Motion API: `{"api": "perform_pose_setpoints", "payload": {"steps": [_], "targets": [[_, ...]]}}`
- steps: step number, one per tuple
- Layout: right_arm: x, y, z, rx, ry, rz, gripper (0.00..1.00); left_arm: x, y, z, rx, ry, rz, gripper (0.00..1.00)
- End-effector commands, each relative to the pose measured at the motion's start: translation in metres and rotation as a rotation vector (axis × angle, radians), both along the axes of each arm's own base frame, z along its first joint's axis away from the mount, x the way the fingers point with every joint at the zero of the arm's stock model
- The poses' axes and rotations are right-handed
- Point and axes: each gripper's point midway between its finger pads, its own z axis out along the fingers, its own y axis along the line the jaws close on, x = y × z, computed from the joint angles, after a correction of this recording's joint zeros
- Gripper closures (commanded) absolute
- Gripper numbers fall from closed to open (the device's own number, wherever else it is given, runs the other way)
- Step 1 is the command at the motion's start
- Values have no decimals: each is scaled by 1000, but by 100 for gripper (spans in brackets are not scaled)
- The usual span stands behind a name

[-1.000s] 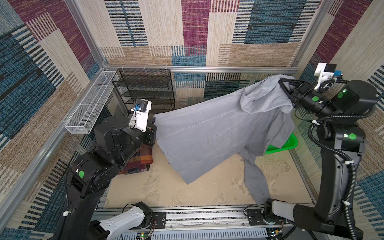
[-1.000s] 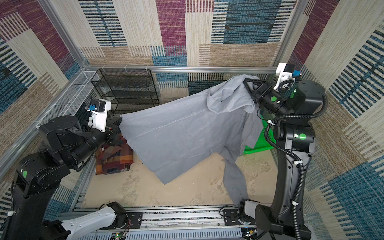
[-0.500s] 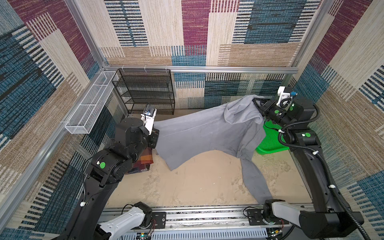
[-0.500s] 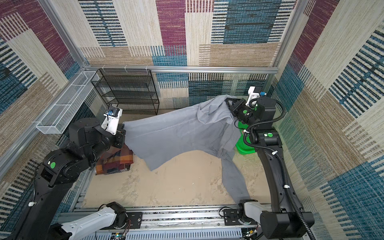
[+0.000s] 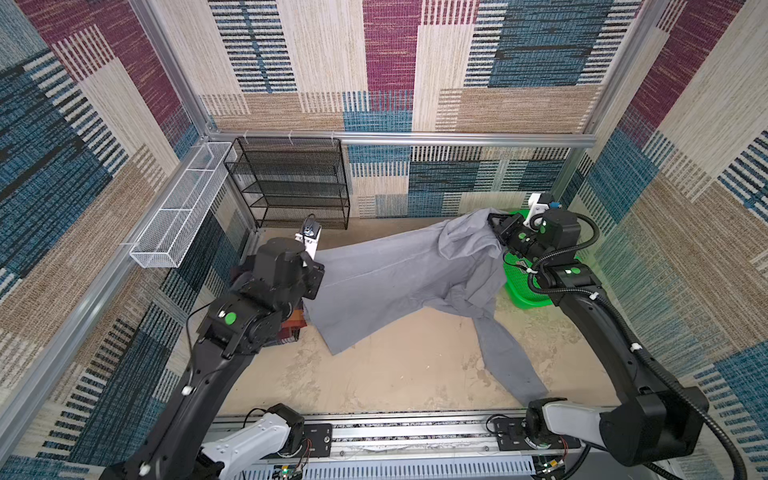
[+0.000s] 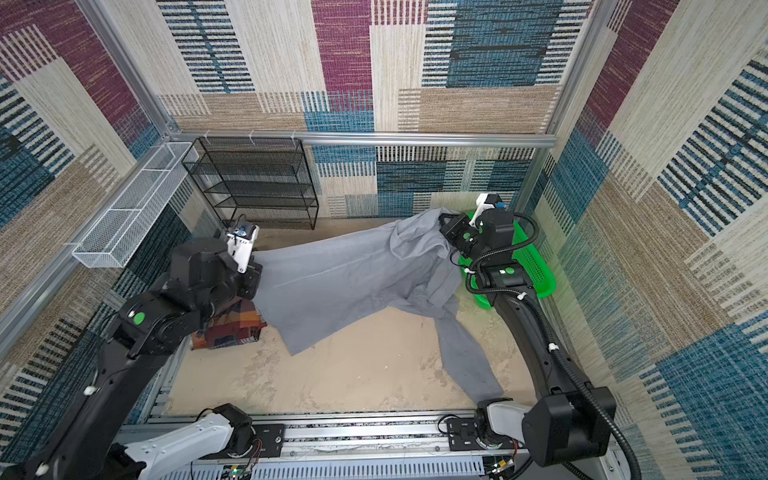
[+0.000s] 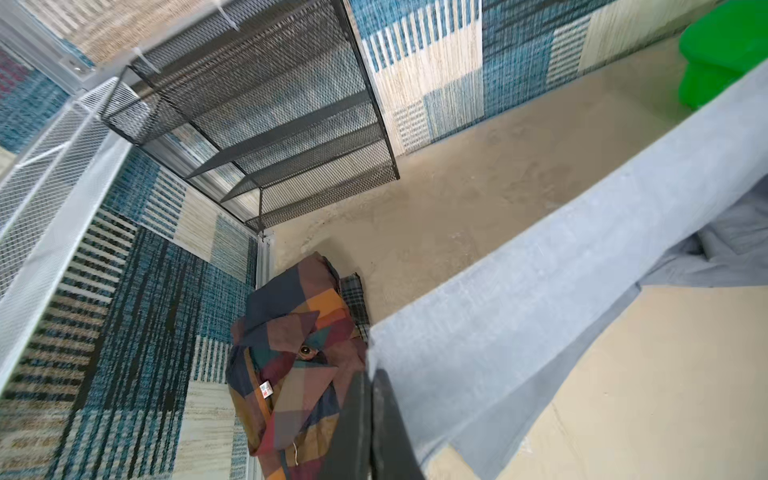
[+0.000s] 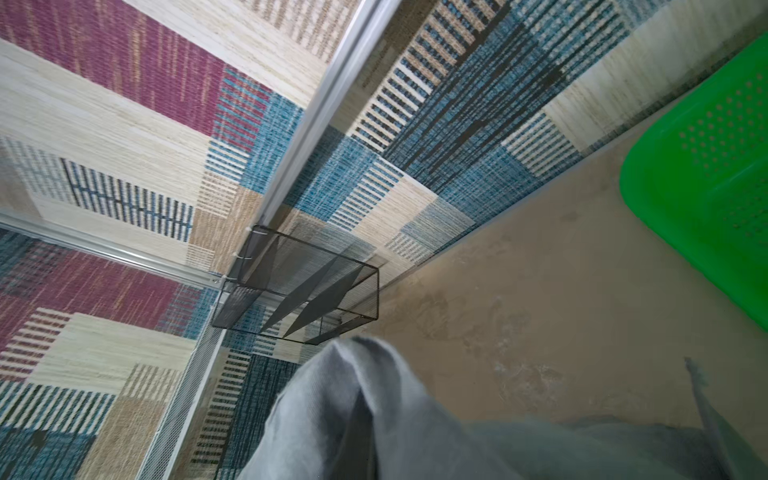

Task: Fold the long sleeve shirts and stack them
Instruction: 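Lay the grey shirt flat on the table and open both grippers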

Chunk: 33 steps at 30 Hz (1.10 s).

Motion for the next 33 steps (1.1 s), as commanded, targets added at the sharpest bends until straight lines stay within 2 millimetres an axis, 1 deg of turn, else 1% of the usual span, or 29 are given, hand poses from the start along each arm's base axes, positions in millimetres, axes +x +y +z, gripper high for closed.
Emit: {"api": "perform_pose_setpoints", "payload": {"steps": [1,4,7,9,13,16,18,21,22,24,25,26,28,29,30,32,33], "targets": [[18,-8,8,-44,-63,-52,100,25,-7,-10,-14,31,13,100],[36,-14,-2,-97,-41,-91,100,55,-3,-31,-19,83,65,100],[57,-15,-23,-128,2,-103,100,86,0,-52,-25,120,112,100],[74,-12,-38,-139,28,-95,100,107,4,-60,-6,118,150,100],[106,-11,-61,-178,70,-96,100,145,3,-65,-2,88,174,100],[129,-5,-74,-197,72,-72,100,172,3,-66,30,55,195,100],[144,-4,-88,-225,96,-67,100,188,2,-68,32,35,205,100],[161,-6,-107,-265,123,-74,100,203,-6,-73,9,28,192,100],[166,-7,-106,-279,115,-79,100,208,-8,-76,7,31,188,100],[174,-9,-114,-299,126,-91,99,217,-10,-80,13,39,188,100],[178,-9,-118,-311,132,-89,93,221,-11,-82,15,43,188,100],[182,-8,-121,-318,138,-84,85,225,-13,-84,13,47,188,100],[188,-4,-123,-327,144,-57,74,230,-16,-85,-4,58,185,100],[190,-1,-122,-335,147,-46,68,232,-18,-83,-15,58,180,100],[191,0,-120,-343,148,-41,62,233,-19,-80,-25,54,177,97],[191,0,-111,-365,137,-45,50,231,-22,-67,-53,41,166,83],[190,-1,-106,-379,133,-47,42,227,-24,-57,-80,32,158,72]]}}
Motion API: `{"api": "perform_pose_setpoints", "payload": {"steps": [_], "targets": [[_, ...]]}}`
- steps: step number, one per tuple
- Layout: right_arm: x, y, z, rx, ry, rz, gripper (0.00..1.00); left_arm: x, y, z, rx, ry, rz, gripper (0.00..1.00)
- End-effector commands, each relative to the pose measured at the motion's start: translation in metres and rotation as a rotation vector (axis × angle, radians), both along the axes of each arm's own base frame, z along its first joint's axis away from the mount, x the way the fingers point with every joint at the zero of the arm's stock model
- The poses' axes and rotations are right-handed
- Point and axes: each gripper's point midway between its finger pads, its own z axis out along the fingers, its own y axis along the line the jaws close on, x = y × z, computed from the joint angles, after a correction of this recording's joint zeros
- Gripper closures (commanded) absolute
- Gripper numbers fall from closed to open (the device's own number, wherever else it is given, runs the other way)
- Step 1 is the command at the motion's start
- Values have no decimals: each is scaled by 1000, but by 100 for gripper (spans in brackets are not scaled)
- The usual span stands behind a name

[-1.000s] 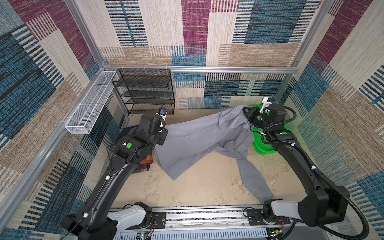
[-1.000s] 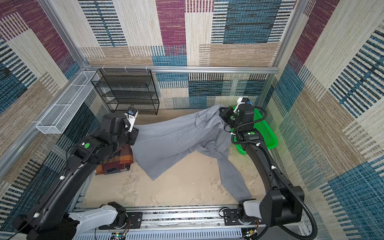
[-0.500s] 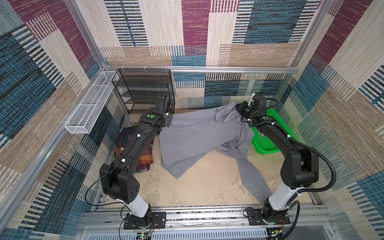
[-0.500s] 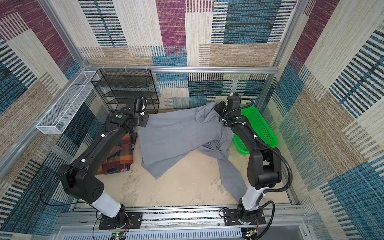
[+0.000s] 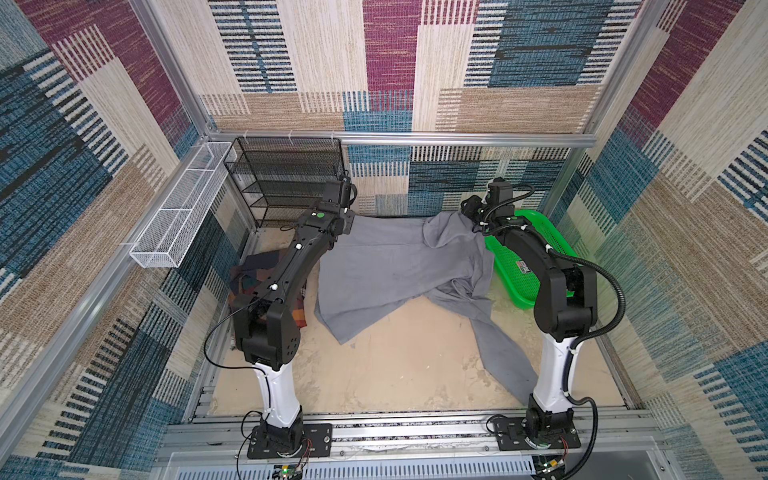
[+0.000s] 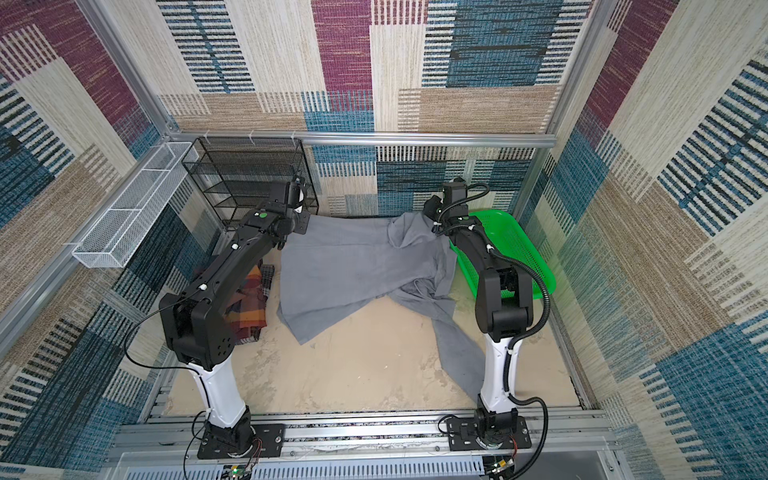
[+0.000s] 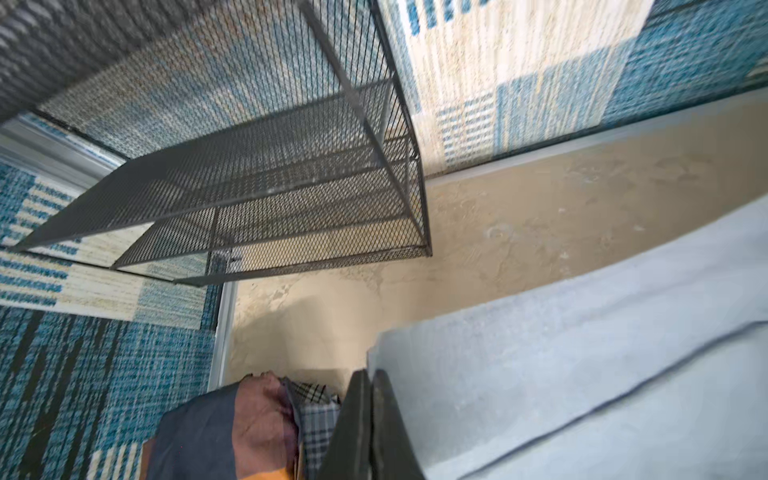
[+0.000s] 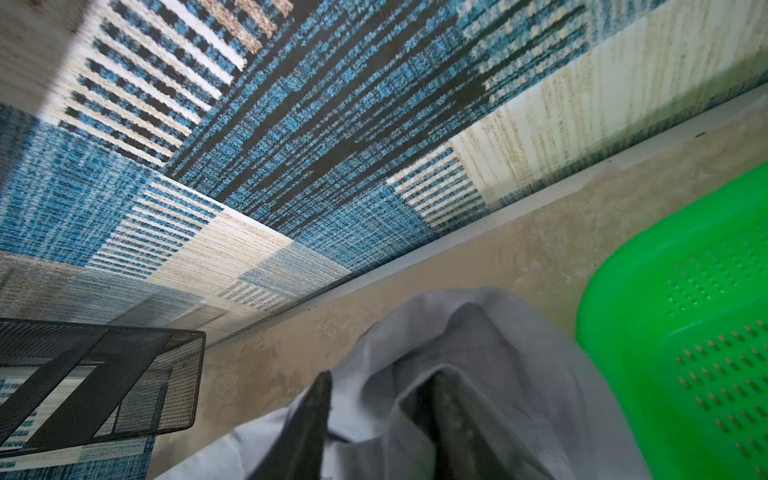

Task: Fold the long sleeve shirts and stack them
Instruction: 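Lay the grey shirt flat on the table and open both grippers, then move both grippers to the shirt's near edge, nearest the robot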

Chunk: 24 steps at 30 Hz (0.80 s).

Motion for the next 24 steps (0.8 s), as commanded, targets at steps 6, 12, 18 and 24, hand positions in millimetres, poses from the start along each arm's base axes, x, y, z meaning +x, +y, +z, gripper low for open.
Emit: {"api": "perform_pose_setpoints", "payload": {"steps": [6,12,18,24], "targets": [[-15,-1,54,-95,-48,4,24,-39,-11,76,-206,-81,-52,1],[-79,18,85,-129,-76,44,16,-109,-9,82,-382,-13,-33,1],[-179,10,41,-119,-6,42,6,-196,-2,9,-538,121,47,5],[-245,15,-2,-87,85,114,4,-251,-12,-69,-560,299,43,11]]}}
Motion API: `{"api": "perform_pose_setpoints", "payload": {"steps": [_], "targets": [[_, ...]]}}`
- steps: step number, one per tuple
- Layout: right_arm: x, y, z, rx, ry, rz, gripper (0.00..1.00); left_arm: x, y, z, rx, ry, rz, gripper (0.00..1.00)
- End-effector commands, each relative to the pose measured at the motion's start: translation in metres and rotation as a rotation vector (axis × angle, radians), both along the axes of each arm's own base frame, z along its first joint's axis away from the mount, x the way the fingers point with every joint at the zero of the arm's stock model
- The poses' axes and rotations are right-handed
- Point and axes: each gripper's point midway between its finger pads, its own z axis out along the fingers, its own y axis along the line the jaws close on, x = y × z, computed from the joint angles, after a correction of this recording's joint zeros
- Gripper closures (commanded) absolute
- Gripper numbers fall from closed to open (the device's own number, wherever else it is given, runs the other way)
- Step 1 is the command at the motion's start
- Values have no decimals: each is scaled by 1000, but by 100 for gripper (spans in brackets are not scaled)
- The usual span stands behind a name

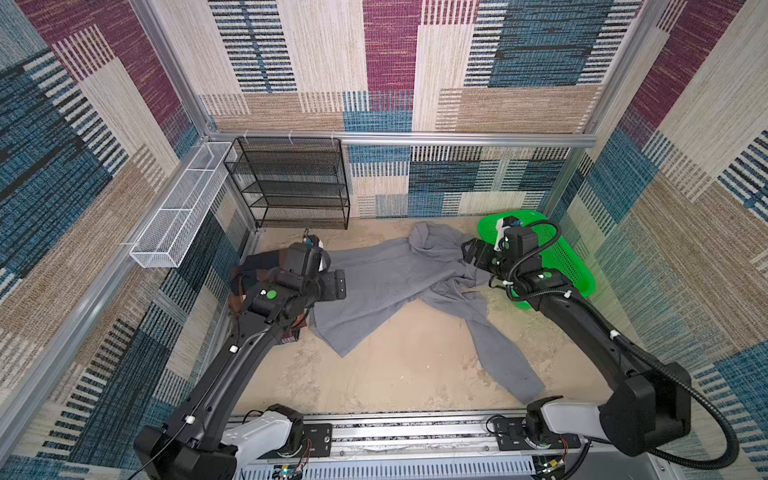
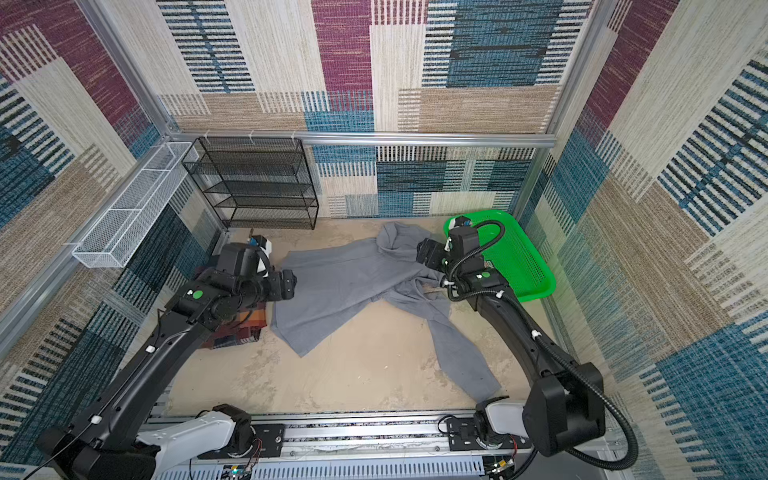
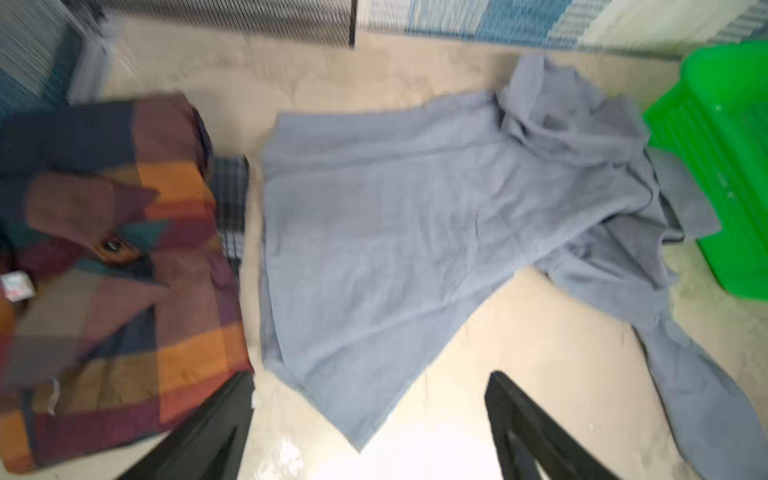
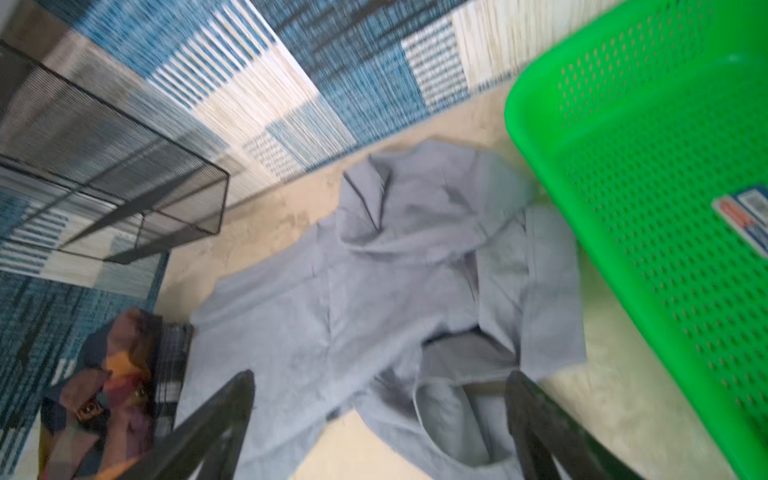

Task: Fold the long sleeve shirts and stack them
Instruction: 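Move both grippers to the shirt's near edge, nearest the robot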

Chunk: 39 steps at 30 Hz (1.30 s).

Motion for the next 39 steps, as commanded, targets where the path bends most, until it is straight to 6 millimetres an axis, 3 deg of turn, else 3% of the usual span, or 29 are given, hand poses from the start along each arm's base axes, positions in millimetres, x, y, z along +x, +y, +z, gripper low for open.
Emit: {"api": "perform_pose_setpoints", "payload": {"steps": [1,4,10,14,18,22,29,39], "targets": [[-26,1,-3,8,6,10,3,-22,-6,-32,-67,90,19,10],[-53,-9,-11,-23,13,-3,2,-37,-4,-62,-79,138,25,7],[-101,-22,-77,-47,169,-26,3,-57,-16,-97,-95,207,15,10],[-121,-22,-107,-39,234,-25,3,-67,-17,-115,-37,222,19,11],[-123,-12,-107,-23,239,-5,3,-74,-12,-135,-19,243,38,13],[-124,-5,-105,-21,237,18,4,-75,-6,-143,9,243,52,13],[-131,-13,-118,-54,264,-11,4,-77,-1,-152,37,255,64,13],[-131,-20,-118,-76,265,-46,3,-78,5,-157,59,264,94,15]]}}
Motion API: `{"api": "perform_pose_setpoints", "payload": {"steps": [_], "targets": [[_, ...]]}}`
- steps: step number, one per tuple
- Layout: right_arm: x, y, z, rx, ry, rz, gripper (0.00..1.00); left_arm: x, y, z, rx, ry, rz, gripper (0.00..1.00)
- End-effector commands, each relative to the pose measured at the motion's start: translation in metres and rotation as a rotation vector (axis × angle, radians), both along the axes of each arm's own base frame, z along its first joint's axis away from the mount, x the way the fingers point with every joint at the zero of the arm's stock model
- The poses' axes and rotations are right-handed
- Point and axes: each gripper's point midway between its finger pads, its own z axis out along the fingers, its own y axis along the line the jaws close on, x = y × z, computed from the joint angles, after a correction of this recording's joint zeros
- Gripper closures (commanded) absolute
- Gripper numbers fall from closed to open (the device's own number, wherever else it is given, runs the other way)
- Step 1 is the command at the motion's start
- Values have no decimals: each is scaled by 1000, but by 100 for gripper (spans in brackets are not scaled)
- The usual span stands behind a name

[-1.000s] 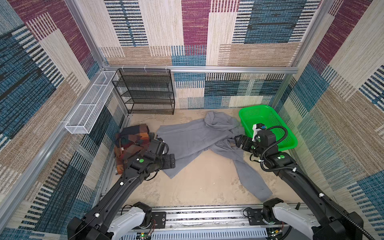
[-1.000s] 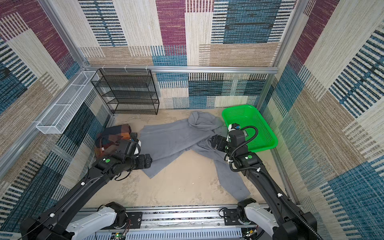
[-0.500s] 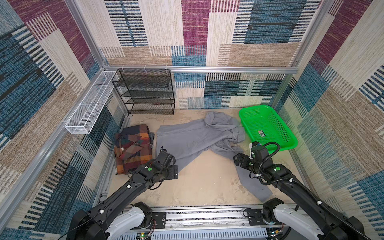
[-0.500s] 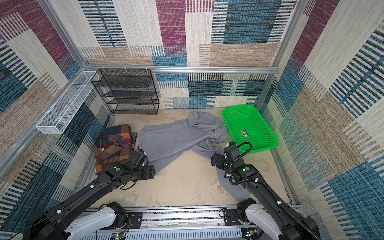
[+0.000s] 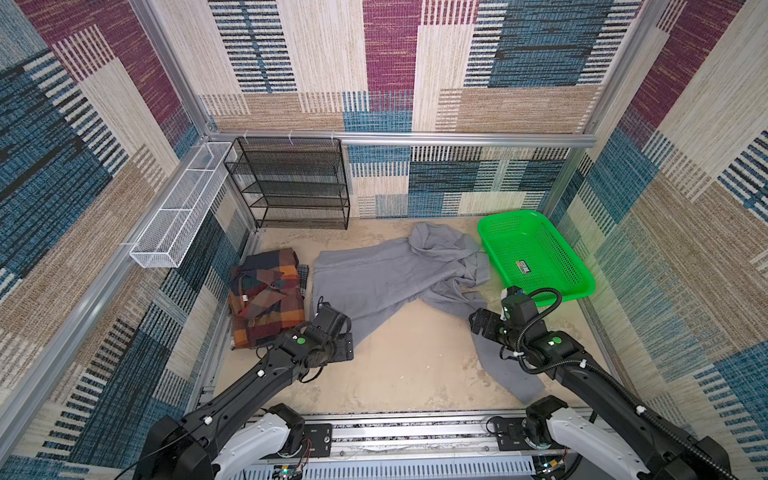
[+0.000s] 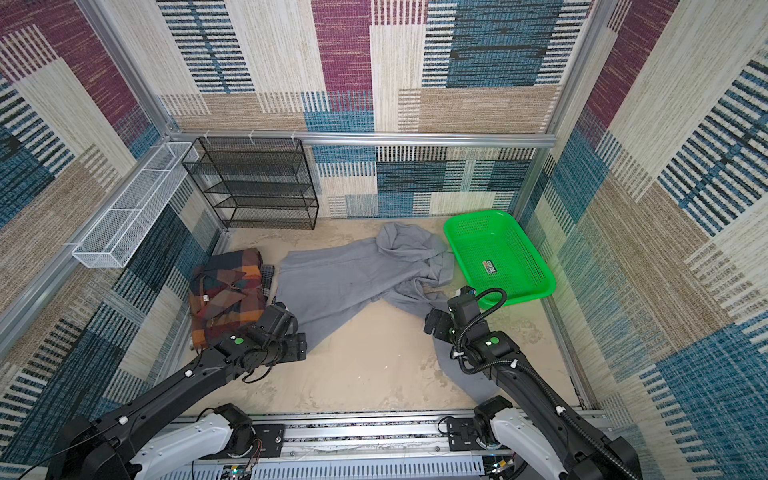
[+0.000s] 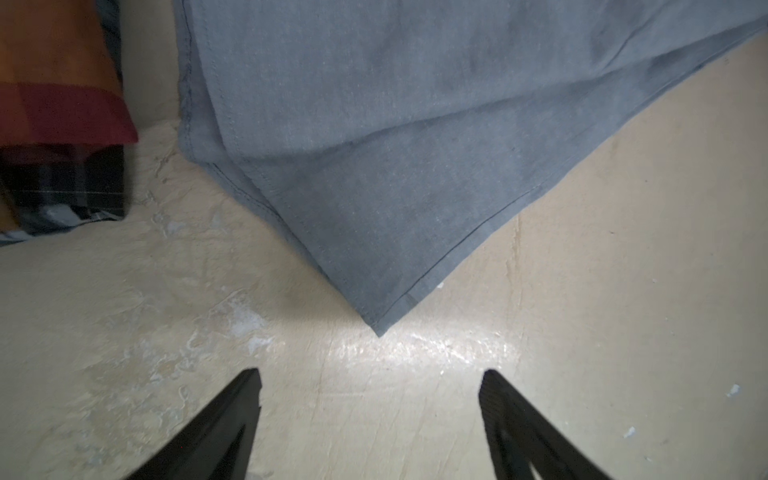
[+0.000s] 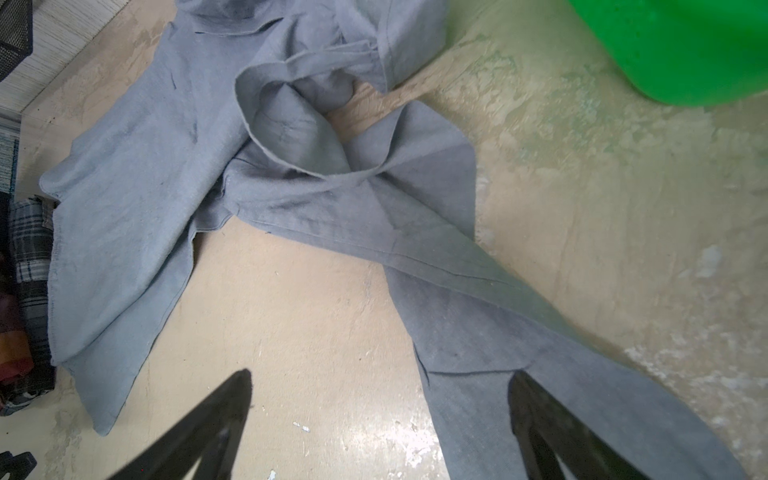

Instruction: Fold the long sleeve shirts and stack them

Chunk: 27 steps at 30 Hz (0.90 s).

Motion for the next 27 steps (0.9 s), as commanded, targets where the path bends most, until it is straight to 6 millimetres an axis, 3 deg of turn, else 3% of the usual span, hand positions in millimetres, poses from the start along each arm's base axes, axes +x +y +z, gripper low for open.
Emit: {"api": "perform_pose_setpoints", "payload": {"steps": [1,7,13,22,27], "targets": [[2,-5,-2,-24,3,-28,3,5,0,2,6,-9,22,15],[1,-8,2,-77,3,-53,4,2,-8,-6,1,9,11,18],[-5,-3,-26,-166,87,-39,6,-1,-16,-24,19,47,-3,21],[-9,5,-45,-177,152,2,13,1,-12,-41,79,72,-10,24],[-10,5,-46,-171,151,-1,14,-1,-12,-50,84,88,-7,31]]}}
